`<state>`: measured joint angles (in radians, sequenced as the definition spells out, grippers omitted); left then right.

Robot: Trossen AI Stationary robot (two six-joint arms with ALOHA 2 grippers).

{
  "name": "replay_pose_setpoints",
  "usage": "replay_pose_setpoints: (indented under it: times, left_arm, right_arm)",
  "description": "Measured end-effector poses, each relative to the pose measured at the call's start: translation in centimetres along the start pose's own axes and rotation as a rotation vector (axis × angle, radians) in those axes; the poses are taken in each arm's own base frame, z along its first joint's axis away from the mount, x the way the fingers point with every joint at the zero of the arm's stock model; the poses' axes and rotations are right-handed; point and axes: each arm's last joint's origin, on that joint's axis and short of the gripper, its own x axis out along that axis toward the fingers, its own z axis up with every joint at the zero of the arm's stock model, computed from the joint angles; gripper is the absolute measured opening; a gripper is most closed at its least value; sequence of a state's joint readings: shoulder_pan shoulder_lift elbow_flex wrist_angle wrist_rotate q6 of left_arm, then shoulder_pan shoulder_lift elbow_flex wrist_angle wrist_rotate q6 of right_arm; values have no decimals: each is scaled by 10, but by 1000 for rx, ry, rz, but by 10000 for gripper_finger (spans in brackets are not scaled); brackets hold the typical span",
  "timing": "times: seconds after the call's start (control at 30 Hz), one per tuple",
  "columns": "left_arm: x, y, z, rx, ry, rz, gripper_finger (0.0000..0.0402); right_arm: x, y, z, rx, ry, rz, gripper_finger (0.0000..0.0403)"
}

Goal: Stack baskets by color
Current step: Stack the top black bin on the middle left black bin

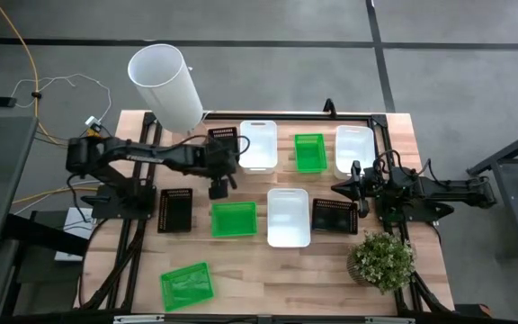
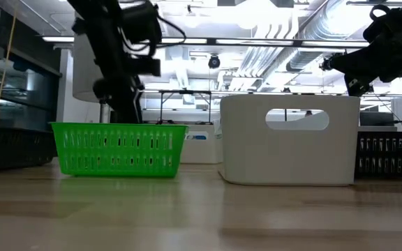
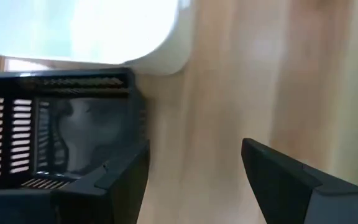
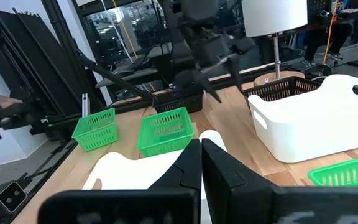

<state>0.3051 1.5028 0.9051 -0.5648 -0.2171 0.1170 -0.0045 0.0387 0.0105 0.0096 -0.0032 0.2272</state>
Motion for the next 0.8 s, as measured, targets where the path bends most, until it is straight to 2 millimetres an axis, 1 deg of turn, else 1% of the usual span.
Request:
replay_pose_setpoints:
  times: [0.1, 0.23, 0.37, 0.5, 0.6, 0.7, 0.8]
  left_arm:
    - [8, 9, 1, -14, 6, 24, 240]
    - [10, 18, 1, -27, 2, 55, 240]
    - [12, 26, -1, -48, 6, 32, 240]
    - [13, 29, -2, -61, 5, -9, 240]
    - [13, 30, -3, -32, 10, 4, 240]
    - [20, 32, -4, -23, 45, 63, 240]
    - [30, 34, -5, -30, 73, 58, 240]
  right_arm:
    - [0, 0, 0, 0, 0, 0, 0]
    - [0, 0, 0, 0, 0, 0, 0]
    - [0, 0, 0, 0, 0, 0, 0]
    - [0, 0, 0, 0, 0, 0, 0]
    - [0, 0, 0, 0, 0, 0, 0]
    - [0, 0, 0, 0, 0, 0, 0]
    - [0, 0, 0, 0, 0, 0, 0]
